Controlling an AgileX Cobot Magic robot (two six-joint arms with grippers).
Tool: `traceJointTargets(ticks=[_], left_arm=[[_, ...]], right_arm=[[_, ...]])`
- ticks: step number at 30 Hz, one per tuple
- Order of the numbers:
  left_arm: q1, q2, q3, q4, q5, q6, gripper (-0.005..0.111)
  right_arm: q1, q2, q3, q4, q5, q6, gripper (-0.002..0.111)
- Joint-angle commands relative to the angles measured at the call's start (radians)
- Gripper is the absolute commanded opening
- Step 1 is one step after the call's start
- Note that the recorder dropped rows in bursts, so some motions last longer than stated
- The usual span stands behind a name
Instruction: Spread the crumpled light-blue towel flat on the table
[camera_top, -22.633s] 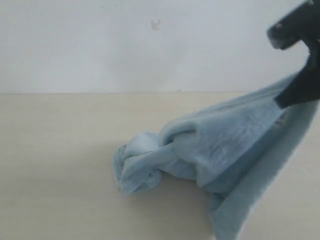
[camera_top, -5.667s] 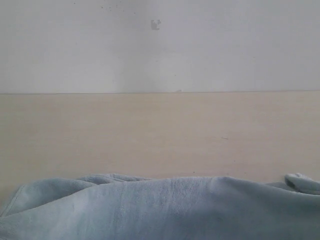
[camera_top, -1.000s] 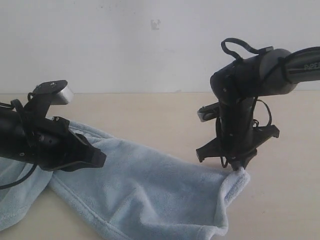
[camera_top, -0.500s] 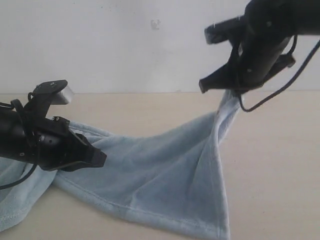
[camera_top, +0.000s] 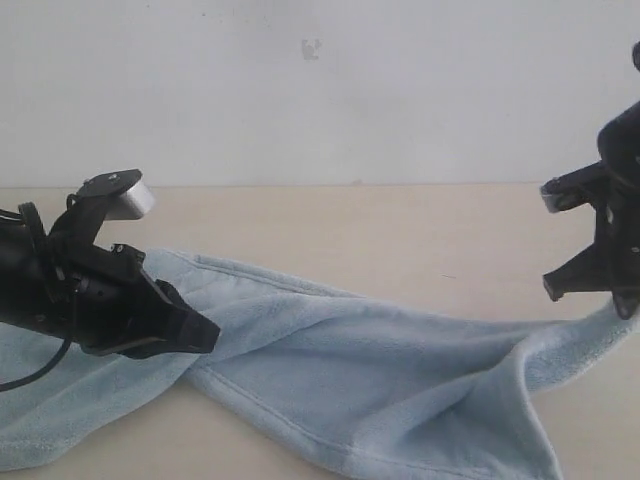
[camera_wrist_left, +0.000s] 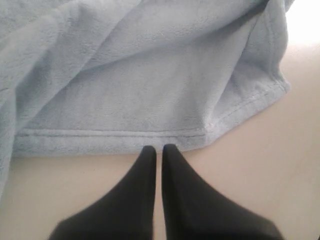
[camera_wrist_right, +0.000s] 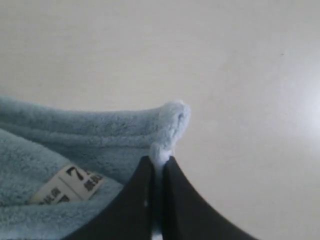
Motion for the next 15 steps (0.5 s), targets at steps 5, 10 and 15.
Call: traceJointTargets(ticks=[5, 10, 15], left_arm=[[-0.003, -0.005, -0.005, -0.031, 0.004, 0.047, 0.004], [-0.003, -0.005, -0.005, -0.012, -0.046, 0.141, 0.004], [-0.003, -0.005, -0.005, 0.021, -0.045, 0.141, 0.004]], right_arm=[[-0.074, 0.0, 0.004, -0.013, -0.224, 0.034, 0.006], [-0.074, 0.0, 0.004, 0.006, -0.269, 0.036, 0.041], [-0.074, -0.047, 0.004, 0.03, -0.23, 0.063, 0.05]])
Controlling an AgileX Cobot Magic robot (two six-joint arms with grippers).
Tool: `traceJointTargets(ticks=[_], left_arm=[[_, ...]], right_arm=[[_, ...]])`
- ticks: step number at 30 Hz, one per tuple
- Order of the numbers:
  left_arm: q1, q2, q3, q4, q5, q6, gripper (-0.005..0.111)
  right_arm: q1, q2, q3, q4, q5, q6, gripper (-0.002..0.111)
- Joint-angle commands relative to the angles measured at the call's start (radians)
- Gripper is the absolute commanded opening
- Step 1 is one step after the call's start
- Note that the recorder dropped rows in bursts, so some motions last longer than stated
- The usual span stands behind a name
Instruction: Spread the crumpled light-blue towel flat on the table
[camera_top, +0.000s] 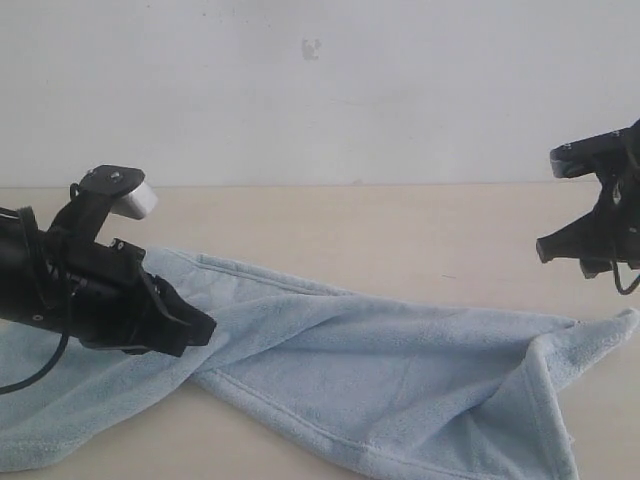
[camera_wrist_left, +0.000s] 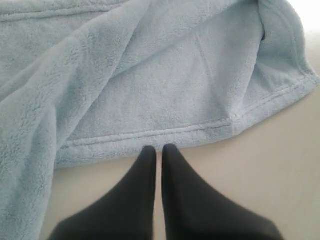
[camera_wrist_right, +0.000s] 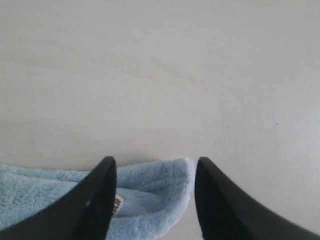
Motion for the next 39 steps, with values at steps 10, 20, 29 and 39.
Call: traceJointTargets(ticks=[10, 20, 29, 39], left_arm=[[-0.003, -0.005, -0.017, 0.013, 0.018, 0.014, 0.004], [-0.003, -0.011, -0.017, 0.02, 0.055, 0.014, 0.004], [-0.003, -0.011, -0.017, 0.02, 0.055, 0.014, 0.004], [0.032, -0.011, -0.017, 0.312, -0.147, -0.039, 0.004]], right_arm=[[0.139, -0.234, 0.037, 0.728, 0.274, -0.622, 0.0], [0.22, -0.184, 0.422, 0.662, -0.045, -0.594, 0.0], [0.22, -0.052, 0.424, 0.607, 0.166, -0.588, 0.0], [0.21, -0.045, 0.522, 0.025, 0.561, -0.125, 0.0]])
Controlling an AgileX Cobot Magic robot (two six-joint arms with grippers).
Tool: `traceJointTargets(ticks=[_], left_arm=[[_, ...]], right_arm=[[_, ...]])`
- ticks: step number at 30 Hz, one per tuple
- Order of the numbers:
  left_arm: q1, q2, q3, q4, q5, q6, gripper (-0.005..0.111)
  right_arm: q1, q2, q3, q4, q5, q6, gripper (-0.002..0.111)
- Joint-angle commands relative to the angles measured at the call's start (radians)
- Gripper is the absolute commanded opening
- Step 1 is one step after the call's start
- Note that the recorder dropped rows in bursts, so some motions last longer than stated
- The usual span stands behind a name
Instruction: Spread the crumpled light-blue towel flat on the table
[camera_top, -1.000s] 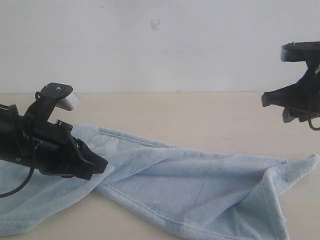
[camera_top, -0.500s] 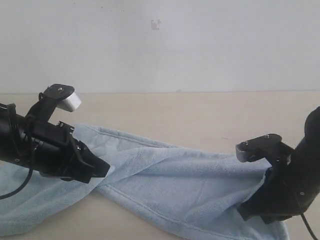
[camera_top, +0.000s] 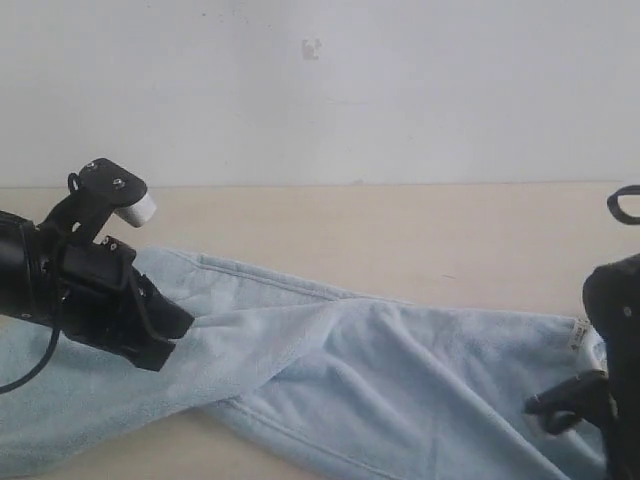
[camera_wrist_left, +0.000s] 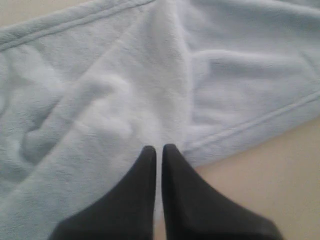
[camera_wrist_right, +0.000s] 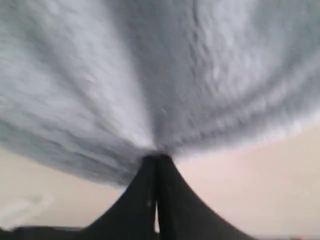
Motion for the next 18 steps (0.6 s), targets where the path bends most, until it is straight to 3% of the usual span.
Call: traceJointTargets(ticks=[1, 7, 12, 14, 18], left_arm=[[0.032, -0.009, -0.006, 0.103, -0.065, -0.045, 0.004], [0.041, -0.009, -0.006, 0.1, -0.101, -0.052, 0.004], [0.041, -0.009, -0.006, -0.006, -0.114, -0.052, 0.004], [0.04, -0.009, -0.006, -0.048, -0.114, -0.052, 0.004], [0.04, -0.009, -0.006, -0.056, -0.117, -0.052, 0.004]], right_arm=[[-0.023, 0.003, 0.098, -0.371, 0.199, 0.277, 0.0], [-0.072, -0.003, 0.042, -0.419, 0.217, 0.341, 0.0], [-0.057, -0.099, -0.079, -0.348, 0.087, 0.355, 0.0], [-0.04, -0.152, -0.082, -0.221, -0.01, 0.275, 0.0], [-0.033, -0.165, -0.051, 0.043, -0.078, -0.065, 0.0]])
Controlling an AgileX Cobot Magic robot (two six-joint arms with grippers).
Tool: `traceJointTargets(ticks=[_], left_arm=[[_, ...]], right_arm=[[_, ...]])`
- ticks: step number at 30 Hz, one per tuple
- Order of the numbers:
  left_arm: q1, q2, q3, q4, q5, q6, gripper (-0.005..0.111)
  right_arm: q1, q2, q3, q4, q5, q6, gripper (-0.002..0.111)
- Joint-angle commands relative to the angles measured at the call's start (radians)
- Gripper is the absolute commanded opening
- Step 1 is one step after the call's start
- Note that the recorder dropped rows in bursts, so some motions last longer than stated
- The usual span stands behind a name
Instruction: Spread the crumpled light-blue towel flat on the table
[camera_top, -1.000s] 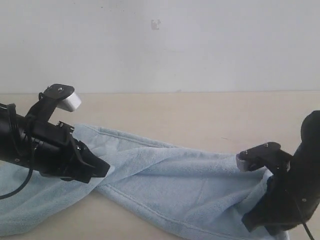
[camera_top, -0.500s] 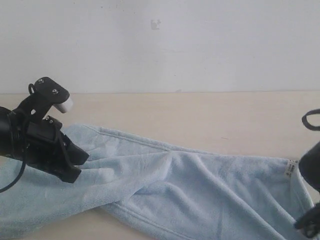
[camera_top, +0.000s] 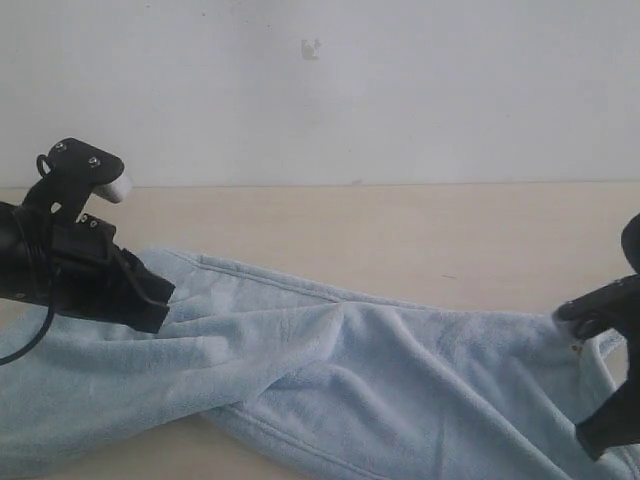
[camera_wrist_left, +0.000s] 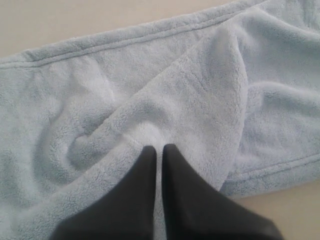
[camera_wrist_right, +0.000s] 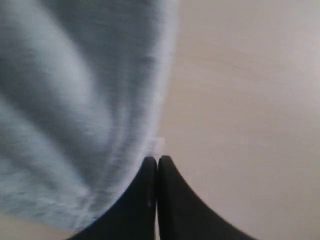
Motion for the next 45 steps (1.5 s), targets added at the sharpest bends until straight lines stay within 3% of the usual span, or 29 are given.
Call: traceJointTargets(ticks=[1, 10, 20, 30, 33, 39, 45], left_arm=[[0.003, -0.009, -0.006, -0.03, -0.01, -0.007, 0.004], [0.003, -0.009, -0.006, -0.03, -0.008, -0.004, 0.004], [0.003, -0.009, -0.006, 0.005, -0.012, 0.02, 0.004], [0.003, -0.009, -0.006, 0.008, -0.029, 0.02, 0.004], [0.003, -0.007, -0.006, 0.013, -0.132, 0.02, 0.004], [0.003, 0.048, -0.006, 0.03, -0.291, 0.02, 0.004], [0.005, 0.194, -0.006, 0.034, -0.49, 0.072, 0.004]], right_arm=[[0.008, 0.001, 0.034, 0.234, -0.052, -0.268, 0.0], [0.008, 0.136, 0.128, 0.223, -0.06, -0.226, 0.0], [-0.017, 0.332, 0.228, -0.13, 0.038, 0.154, 0.0], [-0.042, 0.311, 0.13, -0.207, -0.019, 0.278, 0.0], [-0.042, 0.258, 0.088, -0.157, -0.019, 0.246, 0.0], [-0.042, 0.063, 0.037, 0.141, -0.021, -0.044, 0.0], [-0.042, -0.127, 0.037, 0.17, -0.075, -0.071, 0.0]])
